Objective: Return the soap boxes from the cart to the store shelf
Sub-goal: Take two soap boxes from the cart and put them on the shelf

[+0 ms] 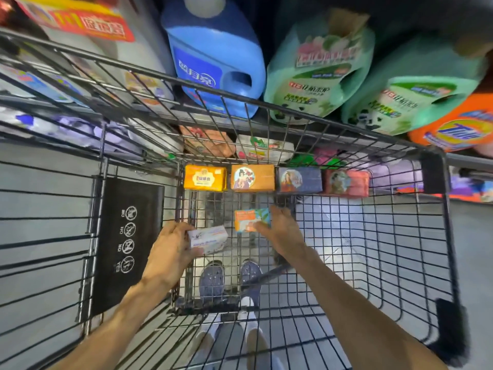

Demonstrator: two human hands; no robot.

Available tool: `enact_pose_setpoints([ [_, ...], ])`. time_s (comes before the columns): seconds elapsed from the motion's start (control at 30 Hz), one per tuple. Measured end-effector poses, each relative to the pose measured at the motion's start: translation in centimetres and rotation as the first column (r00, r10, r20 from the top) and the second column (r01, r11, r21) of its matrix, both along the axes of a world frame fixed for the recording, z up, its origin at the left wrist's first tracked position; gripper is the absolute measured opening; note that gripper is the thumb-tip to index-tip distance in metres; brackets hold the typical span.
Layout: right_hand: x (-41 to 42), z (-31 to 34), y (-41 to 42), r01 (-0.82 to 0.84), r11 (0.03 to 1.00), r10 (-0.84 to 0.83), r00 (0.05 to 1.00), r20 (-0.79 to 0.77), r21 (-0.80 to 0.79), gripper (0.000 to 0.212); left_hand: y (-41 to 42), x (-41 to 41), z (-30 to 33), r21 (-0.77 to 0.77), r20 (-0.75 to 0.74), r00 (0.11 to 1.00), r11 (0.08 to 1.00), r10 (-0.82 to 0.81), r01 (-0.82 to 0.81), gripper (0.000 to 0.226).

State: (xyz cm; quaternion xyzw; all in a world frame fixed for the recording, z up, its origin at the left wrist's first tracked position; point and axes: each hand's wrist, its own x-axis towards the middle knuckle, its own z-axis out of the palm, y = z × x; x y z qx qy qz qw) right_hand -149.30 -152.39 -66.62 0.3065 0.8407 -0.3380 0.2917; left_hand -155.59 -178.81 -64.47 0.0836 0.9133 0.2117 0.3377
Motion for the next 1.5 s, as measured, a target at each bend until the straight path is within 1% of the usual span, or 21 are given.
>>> enact_pose_setpoints([
  [0.1, -0.4, -2.0, -0.3, -0.025, 1.0, 0.025, 0.999, 0.038, 0.001, 0.081, -0.4, 0.3, -0.4, 0.012, 0.015, 1.0, 1.0, -0.011, 0.011, 0.05],
  [0.17, -0.5, -2.8, -0.3, 0.006, 1.0, -0.006, 0.999, 0.033, -0.01, 0.083, -0.4, 0.4, -0.5, 0.02, 0.03, 1.0, 1.0, -0.009, 0.008, 0.049],
  [0.27, -0.2, -3.1, -0.3, 0.081, 0.996, -0.083, 0.996, -0.035, -0.046, 0.073, -0.5, 0.5, -0.8, 0.027, 0.034, 0.999, 1.0, 0.005, -0.006, 0.047],
  [0.37, 0.3, -2.9, -0.6, 0.085, 0.995, -0.091, 0.991, -0.099, -0.059, 0.067, -0.5, 0.5, -0.9, 0.035, 0.059, 0.998, 0.999, 0.03, -0.032, 0.048],
  [0.43, 1.0, -2.8, -0.6, 0.081, 0.994, -0.09, 0.986, -0.141, -0.069, 0.062, -0.6, 0.4, -0.9, 0.069, 0.084, 0.995, 0.996, 0.057, -0.063, 0.049],
  [0.53, 2.5, -1.9, -0.1, 0.145, 0.983, -0.163, 0.971, -0.174, -0.113, 0.045, -0.6, 0.2, -0.5, 0.14, 0.114, 0.987, 0.982, 0.11, -0.125, 0.049],
  [0.6, 3.4, -1.1, 0.4, 0.18, 0.976, -0.2, 0.962, -0.184, -0.122, 0.038, -0.3, 0.0, 0.1, 0.169, 0.122, 0.984, 0.974, 0.13, -0.15, 0.049],
  [0.77, 4.4, 2.7, 2.1, 0.246, 0.961, -0.27, 0.937, -0.221, -0.13, 0.046, 1.2, -0.5, 2.9, 0.25, 0.182, 0.964, 0.938, 0.197, -0.239, 0.051],
  [0.87, 4.9, 6.4, 3.6, 0.283, 0.949, -0.311, 0.911, -0.271, -0.136, 0.041, 2.9, -0.7, 5.7, 0.336, 0.186, 0.959, 0.903, 0.215, -0.267, 0.043],
  [1.07, 7.7, 16.0, 7.0, 0.43, 0.872, -0.49, 0.783, -0.383, -0.236, 0.029, 7.2, -1.4, 13.3, 0.469, 0.062, 0.993, 0.875, 0.105, -0.122, 0.043],
  [1.17, 9.7, 22.8, 8.4, 0.464, 0.837, -0.548, 0.708, -0.446, -0.291, 0.03, 9.7, -1.6, 18.5, 0.524, 0.009, 0.999, 0.851, 0.04, -0.039, 0.042],
  [1.23, 11.5, 27.4, 9.4, 0.502, 0.794, -0.607, 0.634, -0.479, -0.342, 0.032, 11.6, -1.6, 22.4, 0.544, -0.059, 0.998, 0.838, -0.017, 0.047, 0.04],
  [1.3, 13.5, 31.4, 10.3, 0.527, 0.784, -0.614, 0.579, -0.536, -0.328, 0.031, 13.6, -1.5, 26.1, 0.562, -0.101, 0.992, 0.819, -0.068, 0.114, 0.044],
  [1.37, 15.6, 35.2, 11.3, 0.551, 0.756, -0.643, 0.526, -0.556, -0.353, 0.031, 15.8, -1.3, 29.7, 0.573, -0.146, 0.98, 0.797, -0.132, 0.192, 0.045],
  [1.5, 20.2, 41.2, 14.1, 0.622, 0.713, -0.661, 0.44, -0.608, -0.324, 0.039, 21.0, 0.7, 36.8, 0.607, -0.239, 0.935, 0.711, -0.263, 0.355, 0.044],
])
